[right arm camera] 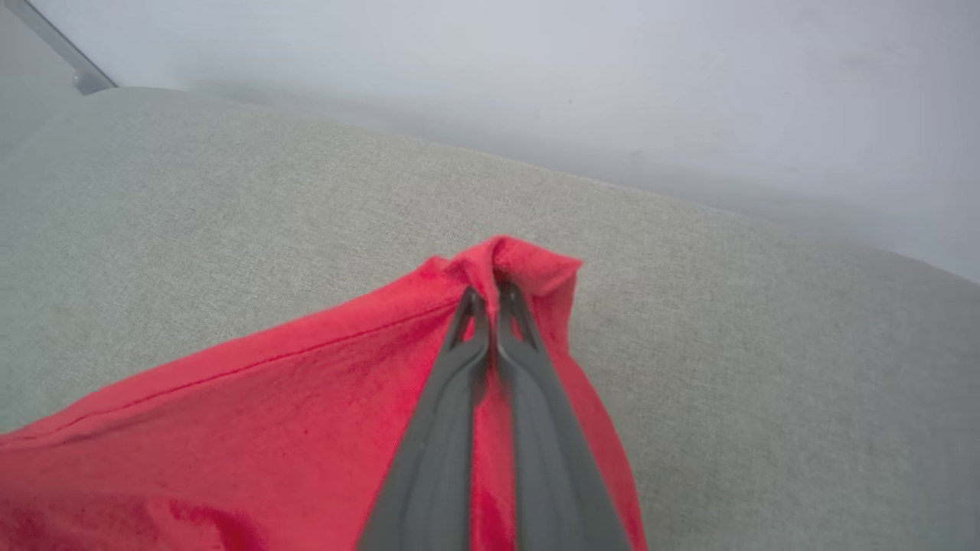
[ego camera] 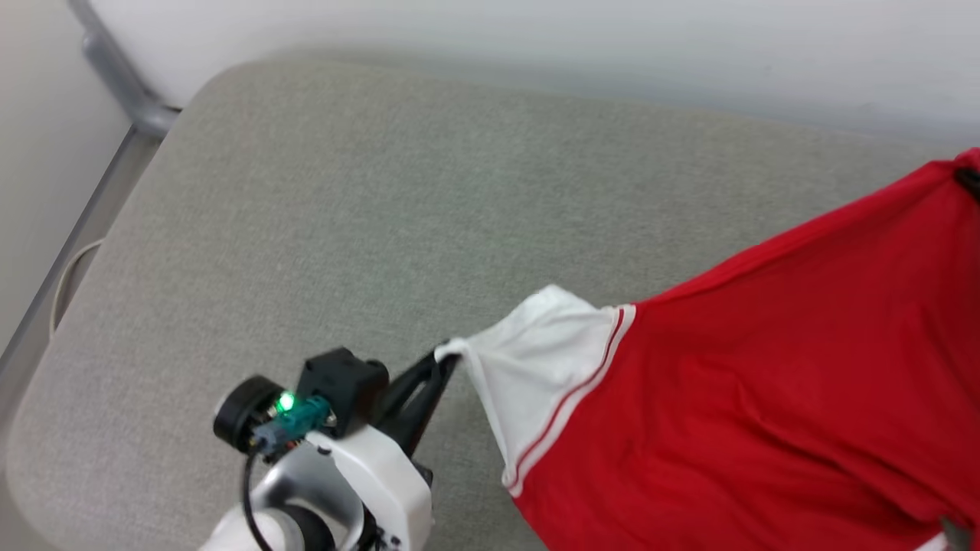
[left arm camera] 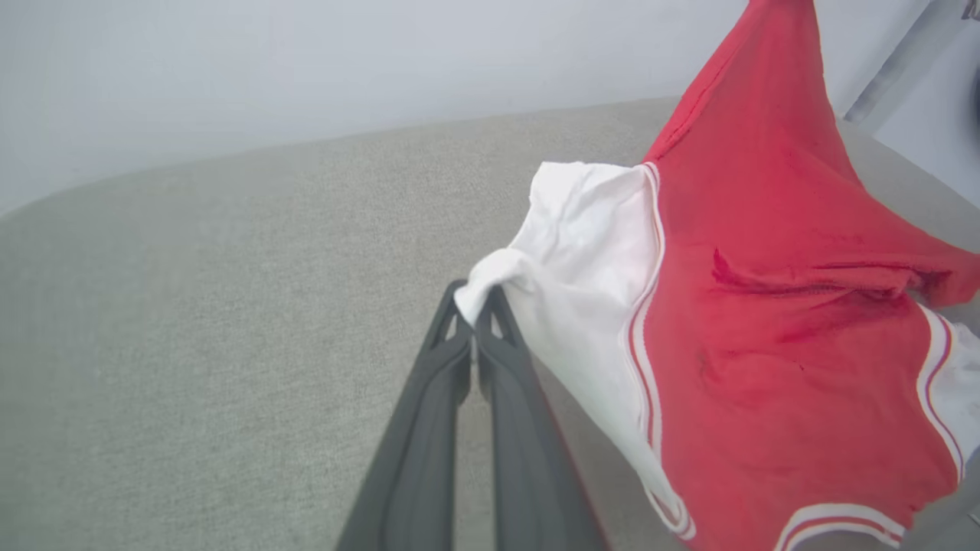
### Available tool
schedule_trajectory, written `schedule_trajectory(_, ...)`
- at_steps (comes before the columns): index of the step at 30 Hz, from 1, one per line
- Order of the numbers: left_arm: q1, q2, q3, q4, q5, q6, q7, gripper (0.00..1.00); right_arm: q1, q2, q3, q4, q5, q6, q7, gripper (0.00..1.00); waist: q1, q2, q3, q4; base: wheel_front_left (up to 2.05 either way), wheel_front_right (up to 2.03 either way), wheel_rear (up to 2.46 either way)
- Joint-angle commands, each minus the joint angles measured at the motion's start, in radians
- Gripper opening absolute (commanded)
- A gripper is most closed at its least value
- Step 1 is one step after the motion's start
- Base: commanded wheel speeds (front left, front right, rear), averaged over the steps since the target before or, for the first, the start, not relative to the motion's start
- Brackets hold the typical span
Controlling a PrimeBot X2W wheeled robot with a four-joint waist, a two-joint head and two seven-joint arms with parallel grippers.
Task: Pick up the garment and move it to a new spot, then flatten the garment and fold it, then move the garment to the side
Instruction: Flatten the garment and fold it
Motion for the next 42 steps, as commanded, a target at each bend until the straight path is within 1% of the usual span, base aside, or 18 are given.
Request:
schedule_trajectory(1,-0.034,-0.002,0.022,-0.016,0.008,0.012,-0.014,0.0,-0.028,-0.012,-0.002,-0.022,0.015,-0.001,-0.018,0.0,0.0,0.0,-0.046,-0.042,0.0,0.0,0.0)
schedule_trajectory(5,-0.078,0.009,0.056,-0.032,0.019,0.019,-0.017,0.0,-0.042,-0.015,-0.02,-0.053,0.03,-0.001,-0.035,0.0,0.0,0.0,-0.067,-0.064,0.0,0.0,0.0)
schedule_trajectory(10,-0.17,0.026,0.129,-0.051,0.021,0.035,-0.017,0.0,-0.065,-0.012,-0.056,-0.109,0.035,-0.001,-0.053,0.0,0.0,0.0,-0.096,-0.098,0.0,0.0,0.0)
schedule_trajectory(12,-0.211,0.033,0.162,-0.072,0.021,0.048,-0.009,0.0,-0.062,-0.008,-0.068,-0.132,0.033,-0.001,-0.049,0.0,0.0,0.0,-0.106,-0.11,0.0,0.0,0.0)
schedule_trajectory(18,-0.331,0.054,0.234,-0.121,0.037,0.071,0.019,0.0,-0.065,0.027,-0.119,-0.215,0.05,-0.001,-0.039,0.0,0.0,0.0,-0.124,-0.148,0.0,0.0,0.0)
schedule_trajectory(22,-0.407,0.072,0.267,-0.132,0.053,0.081,0.035,0.0,-0.064,0.056,-0.149,-0.272,0.053,-0.001,-0.029,0.0,0.0,0.0,-0.131,-0.17,0.0,0.0,0.0)
schedule_trajectory(28,-0.521,0.079,0.297,-0.123,0.089,0.09,0.047,0.0,-0.062,0.096,-0.193,-0.336,0.044,-0.001,-0.031,0.0,0.0,0.0,-0.132,-0.191,0.0,0.0,0.0)
schedule_trajectory(32,-0.596,0.093,0.299,-0.109,0.115,0.082,0.058,0.0,-0.081,0.117,-0.22,-0.371,0.035,-0.001,-0.023,0.0,0.0,0.0,-0.112,-0.2,0.0,0.0,0.0)
schedule_trajectory(33,-0.622,0.107,0.293,-0.103,0.137,0.072,0.061,0.0,-0.089,0.118,-0.227,-0.381,0.033,-0.001,-0.021,0.0,0.0,0.0,-0.102,-0.2,0.0,0.0,0.0)
schedule_trajectory(35,-0.657,0.104,0.275,-0.089,0.153,0.054,0.064,0.0,-0.107,0.122,-0.238,-0.397,0.026,-0.001,-0.031,0.0,0.0,0.0,-0.081,-0.201,0.0,0.0,0.0)
schedule_trajectory(36,-0.678,0.112,0.269,-0.077,0.166,0.044,0.065,0.0,-0.115,0.126,-0.245,-0.402,0.021,-0.001,-0.036,0.0,0.0,0.0,-0.069,-0.202,0.0,0.0,0.0)
schedule_trajectory(38,-0.725,0.121,0.269,-0.056,0.174,0.028,0.059,0.0,-0.142,0.132,-0.253,-0.41,0.012,-0.001,-0.046,0.0,0.0,0.0,-0.042,-0.205,0.0,0.0,0.0)
schedule_trajectory(42,-0.813,0.145,0.264,-0.008,0.192,-0.018,0.06,0.0,-0.205,0.126,-0.254,-0.403,-0.004,-0.001,-0.062,0.0,0.0,0.0,0.028,-0.212,0.0,0.0,0.0)
